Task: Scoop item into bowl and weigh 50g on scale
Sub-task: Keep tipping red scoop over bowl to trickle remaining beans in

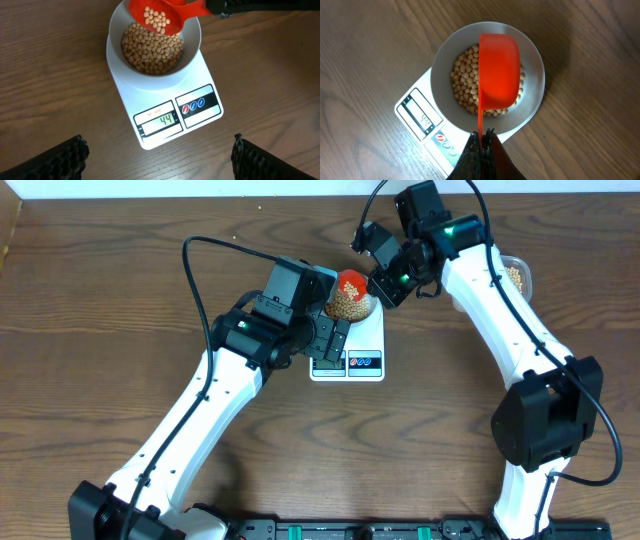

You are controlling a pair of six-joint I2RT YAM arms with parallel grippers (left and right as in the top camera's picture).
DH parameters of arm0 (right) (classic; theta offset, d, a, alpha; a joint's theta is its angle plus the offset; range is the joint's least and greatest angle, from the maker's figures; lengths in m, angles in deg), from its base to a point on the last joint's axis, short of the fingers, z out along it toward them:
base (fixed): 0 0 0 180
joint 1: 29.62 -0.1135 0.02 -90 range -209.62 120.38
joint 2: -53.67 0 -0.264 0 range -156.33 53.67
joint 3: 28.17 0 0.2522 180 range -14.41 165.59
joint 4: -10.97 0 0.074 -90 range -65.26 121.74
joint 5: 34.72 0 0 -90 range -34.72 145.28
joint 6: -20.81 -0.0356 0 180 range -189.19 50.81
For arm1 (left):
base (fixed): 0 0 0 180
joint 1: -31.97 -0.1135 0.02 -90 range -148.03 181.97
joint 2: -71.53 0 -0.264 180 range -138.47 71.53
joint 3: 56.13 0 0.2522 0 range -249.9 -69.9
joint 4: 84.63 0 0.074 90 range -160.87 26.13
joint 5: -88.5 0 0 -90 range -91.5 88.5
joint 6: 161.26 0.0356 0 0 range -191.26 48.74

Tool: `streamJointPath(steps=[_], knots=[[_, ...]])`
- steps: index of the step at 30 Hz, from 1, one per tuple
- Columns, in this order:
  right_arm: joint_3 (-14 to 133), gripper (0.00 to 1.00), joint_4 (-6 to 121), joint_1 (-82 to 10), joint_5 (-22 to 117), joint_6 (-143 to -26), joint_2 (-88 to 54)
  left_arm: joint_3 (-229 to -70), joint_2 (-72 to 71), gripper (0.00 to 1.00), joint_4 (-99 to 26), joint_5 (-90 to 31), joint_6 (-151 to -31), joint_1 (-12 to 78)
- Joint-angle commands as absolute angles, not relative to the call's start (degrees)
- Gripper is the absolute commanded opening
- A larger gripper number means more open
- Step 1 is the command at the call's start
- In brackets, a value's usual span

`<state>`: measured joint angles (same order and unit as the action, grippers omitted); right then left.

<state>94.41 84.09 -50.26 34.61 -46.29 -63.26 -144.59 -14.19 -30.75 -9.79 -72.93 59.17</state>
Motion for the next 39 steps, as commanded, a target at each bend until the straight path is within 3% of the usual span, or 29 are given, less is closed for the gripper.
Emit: streamJointPath(steps=[1,39], knots=[[95.8,0.01,84.1,-50.0,34.8,-45.2,-61.0,-144.6,-13.4,0.94,-30.6,-9.9,-73.1,59.0],[95.8,0.01,84.2,-49.9,34.1,-43.0,-61.0,-144.6,-13.4,0.94,-30.6,-9.9,-73.1,59.0]])
